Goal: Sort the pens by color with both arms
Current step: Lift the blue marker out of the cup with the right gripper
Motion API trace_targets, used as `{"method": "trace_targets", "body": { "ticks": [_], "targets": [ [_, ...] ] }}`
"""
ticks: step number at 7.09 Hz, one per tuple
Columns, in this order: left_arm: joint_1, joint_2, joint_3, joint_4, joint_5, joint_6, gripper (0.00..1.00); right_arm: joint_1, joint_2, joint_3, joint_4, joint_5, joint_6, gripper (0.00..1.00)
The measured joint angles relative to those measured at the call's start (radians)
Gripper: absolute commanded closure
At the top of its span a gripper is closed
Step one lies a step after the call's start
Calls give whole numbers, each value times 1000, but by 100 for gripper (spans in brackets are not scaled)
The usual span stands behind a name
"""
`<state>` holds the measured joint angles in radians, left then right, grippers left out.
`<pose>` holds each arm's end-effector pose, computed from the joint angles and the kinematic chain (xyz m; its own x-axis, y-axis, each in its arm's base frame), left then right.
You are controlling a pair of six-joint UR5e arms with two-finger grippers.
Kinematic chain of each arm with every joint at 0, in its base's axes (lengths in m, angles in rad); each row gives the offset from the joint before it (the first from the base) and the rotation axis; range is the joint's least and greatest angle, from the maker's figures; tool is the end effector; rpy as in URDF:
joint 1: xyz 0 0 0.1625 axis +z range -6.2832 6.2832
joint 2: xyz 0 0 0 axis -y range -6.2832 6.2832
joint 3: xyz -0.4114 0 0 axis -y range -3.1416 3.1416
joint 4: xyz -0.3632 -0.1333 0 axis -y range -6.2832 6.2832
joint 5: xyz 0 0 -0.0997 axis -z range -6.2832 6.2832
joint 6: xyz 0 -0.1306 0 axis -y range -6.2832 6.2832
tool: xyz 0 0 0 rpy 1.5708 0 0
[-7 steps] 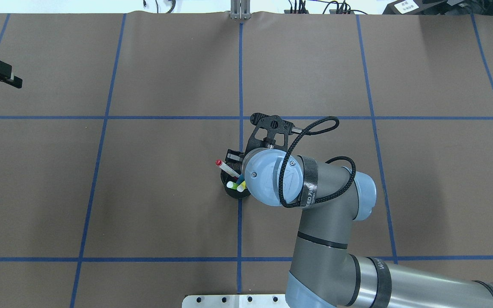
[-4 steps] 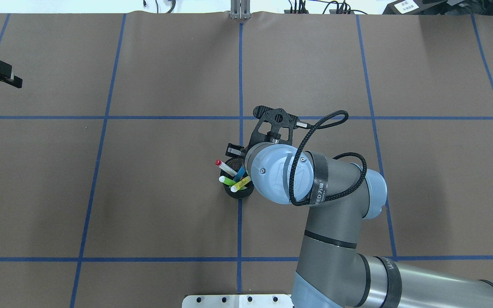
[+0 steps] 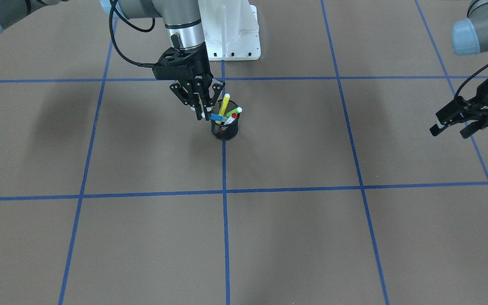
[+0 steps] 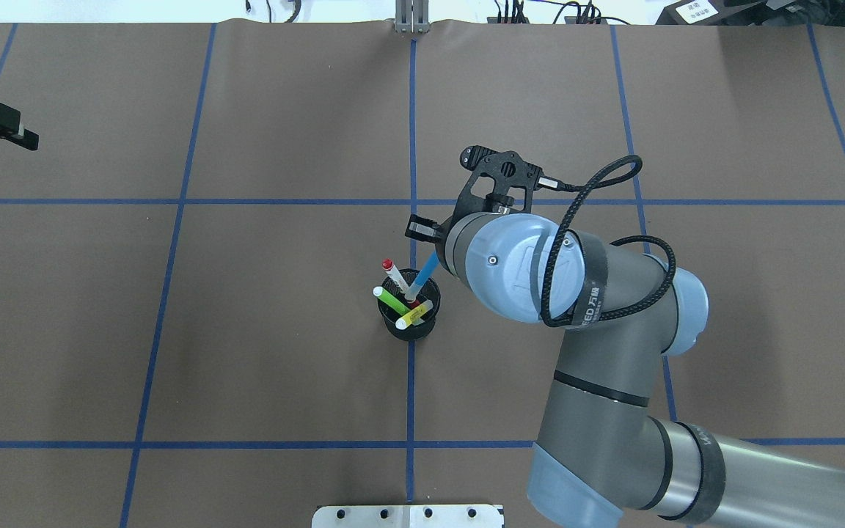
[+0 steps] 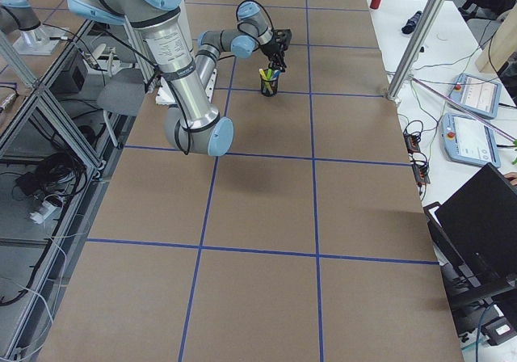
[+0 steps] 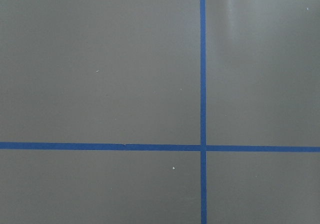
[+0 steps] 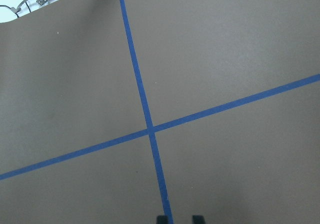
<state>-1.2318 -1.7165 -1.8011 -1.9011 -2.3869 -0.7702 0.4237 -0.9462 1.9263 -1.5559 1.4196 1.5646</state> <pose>0.1407 -0.5139 0.4395 0.5270 -0.0160 -0.8497 0.1588 0.9841 0.0800 -0.4890 -0.3884 0.1812 0.4996 0.2186 0.8382 -0.5185 0.8506 0.0872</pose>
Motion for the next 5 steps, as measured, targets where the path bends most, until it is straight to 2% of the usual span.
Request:
{"method": "trace_targets", "body": {
  "ticks": [2, 5],
  "targets": [
    [0, 0, 0, 0, 0, -1, 0, 43, -11, 60, -43, 22, -25, 100],
    [2, -1, -2, 0, 0, -4, 0, 120, -18, 68, -50, 3, -100, 100]
  ]
}}
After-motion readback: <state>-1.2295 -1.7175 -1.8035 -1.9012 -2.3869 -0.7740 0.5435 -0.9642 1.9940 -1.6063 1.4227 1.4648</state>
